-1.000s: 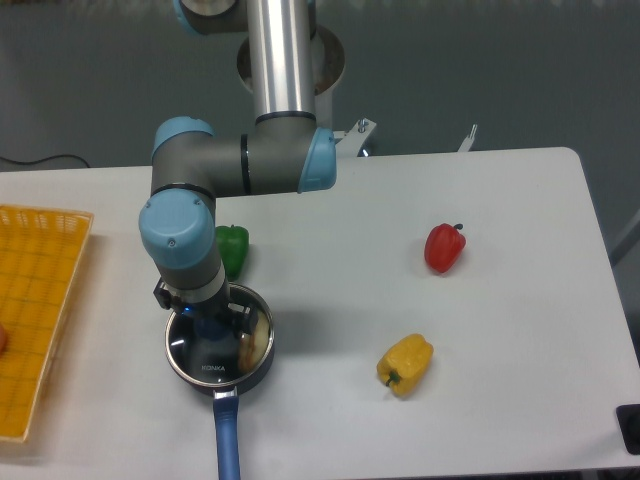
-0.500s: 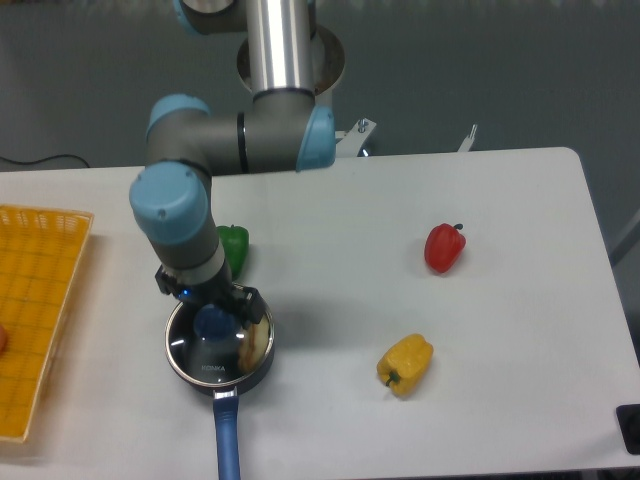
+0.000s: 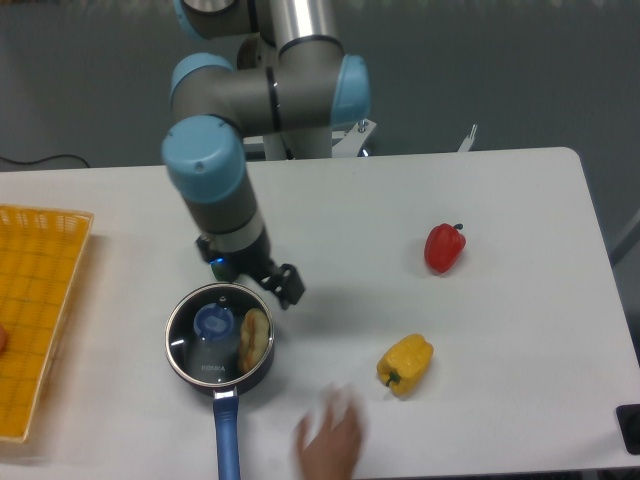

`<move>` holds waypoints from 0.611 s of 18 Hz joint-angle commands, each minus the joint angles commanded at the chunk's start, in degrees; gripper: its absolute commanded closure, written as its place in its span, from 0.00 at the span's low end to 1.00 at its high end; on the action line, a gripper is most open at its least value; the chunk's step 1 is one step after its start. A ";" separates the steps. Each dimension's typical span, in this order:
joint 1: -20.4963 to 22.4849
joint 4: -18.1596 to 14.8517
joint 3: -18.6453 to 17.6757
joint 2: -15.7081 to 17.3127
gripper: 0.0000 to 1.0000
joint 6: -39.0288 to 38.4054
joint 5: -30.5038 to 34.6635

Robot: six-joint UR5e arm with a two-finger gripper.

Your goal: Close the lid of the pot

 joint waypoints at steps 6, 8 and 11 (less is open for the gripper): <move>8.88 -3.43 -0.18 2.90 0.00 17.58 0.00; 10.82 -3.35 -0.44 2.99 0.00 21.27 0.00; 13.28 -3.26 -0.44 2.99 0.00 26.63 -0.09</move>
